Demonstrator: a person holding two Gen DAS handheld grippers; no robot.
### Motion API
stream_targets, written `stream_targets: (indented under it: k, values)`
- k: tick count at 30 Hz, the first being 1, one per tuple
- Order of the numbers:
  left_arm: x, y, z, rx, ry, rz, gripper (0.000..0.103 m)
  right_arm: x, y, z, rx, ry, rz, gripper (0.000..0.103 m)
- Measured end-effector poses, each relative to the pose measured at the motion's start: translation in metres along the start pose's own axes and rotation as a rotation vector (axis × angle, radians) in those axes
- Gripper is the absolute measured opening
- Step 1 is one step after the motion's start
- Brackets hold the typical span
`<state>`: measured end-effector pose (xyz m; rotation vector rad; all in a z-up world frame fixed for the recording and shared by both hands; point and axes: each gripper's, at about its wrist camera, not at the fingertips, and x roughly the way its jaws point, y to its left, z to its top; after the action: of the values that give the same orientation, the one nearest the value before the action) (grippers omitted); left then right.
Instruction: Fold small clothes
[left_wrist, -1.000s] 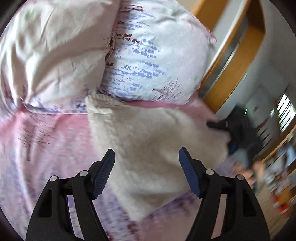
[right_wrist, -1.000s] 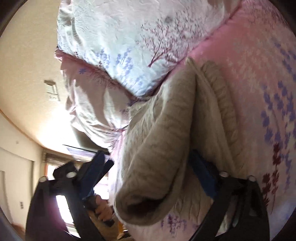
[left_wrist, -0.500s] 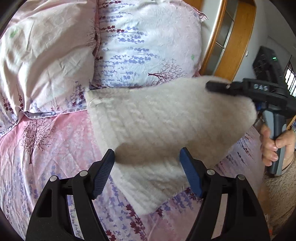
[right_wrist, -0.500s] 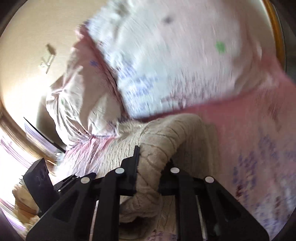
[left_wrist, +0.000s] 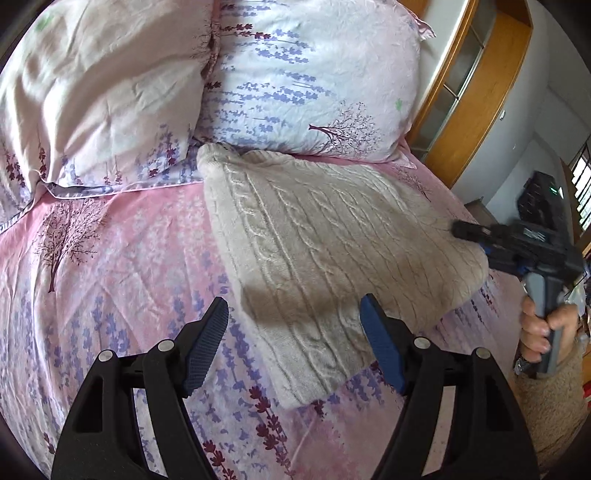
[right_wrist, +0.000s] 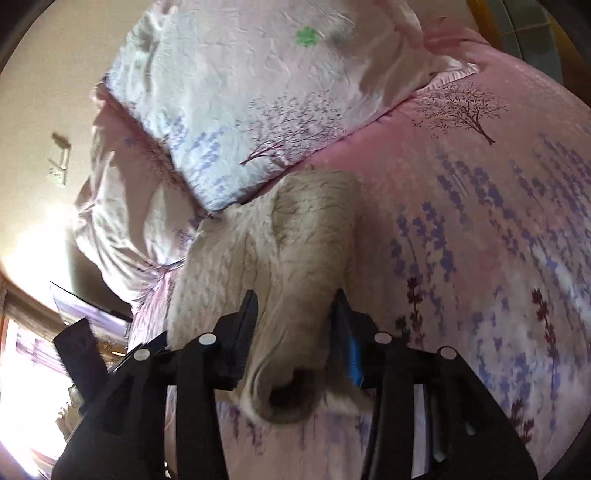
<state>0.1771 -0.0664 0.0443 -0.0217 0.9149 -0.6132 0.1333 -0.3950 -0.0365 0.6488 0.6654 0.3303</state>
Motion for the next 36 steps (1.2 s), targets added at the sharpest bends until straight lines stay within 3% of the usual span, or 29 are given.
stream_targets:
  k: [6, 7, 10, 15, 17, 20, 23, 25, 27, 36]
  values:
    - [0.009, -0.004, -0.002, -0.023, 0.036, 0.02, 0.074, -0.001, 0.003, -0.026, -0.046, 0.044, -0.033, 0.041]
    - [0.011, -0.005, -0.002, -0.028, 0.041, 0.025, 0.074, 0.002, 0.004, -0.028, -0.063, 0.049, -0.049, 0.026]
    - [0.013, -0.006, -0.002, -0.037, 0.042, 0.038, 0.074, 0.003, 0.002, -0.029, -0.083, 0.041, -0.082, 0.009]
    - [0.01, -0.015, -0.001, -0.02, 0.024, 0.066, 0.077, -0.042, 0.013, -0.016, -0.122, -0.123, -0.056, 0.007]
    - [0.011, -0.019, -0.001, -0.003, 0.014, 0.094, 0.084, -0.042, 0.009, -0.018, -0.13, -0.114, -0.097, 0.007]
    - [0.015, -0.027, -0.002, 0.041, 0.008, 0.168, 0.092, -0.017, -0.008, -0.026, -0.076, -0.021, -0.146, 0.007]
    - [0.019, -0.03, -0.005, 0.058, 0.018, 0.191, 0.092, -0.008, -0.022, -0.028, -0.003, 0.013, -0.106, 0.019]
    - [0.02, -0.028, -0.006, 0.051, 0.021, 0.189, 0.092, -0.02, -0.022, -0.018, 0.025, -0.034, -0.079, 0.047]
    - [0.021, -0.025, -0.005, 0.043, 0.024, 0.203, 0.096, -0.026, -0.024, -0.005, 0.041, -0.07, -0.048, 0.066]
    - [0.028, -0.024, 0.001, 0.055, 0.004, 0.243, 0.1, 0.031, -0.04, 0.044, 0.148, 0.014, -0.01, 0.065]
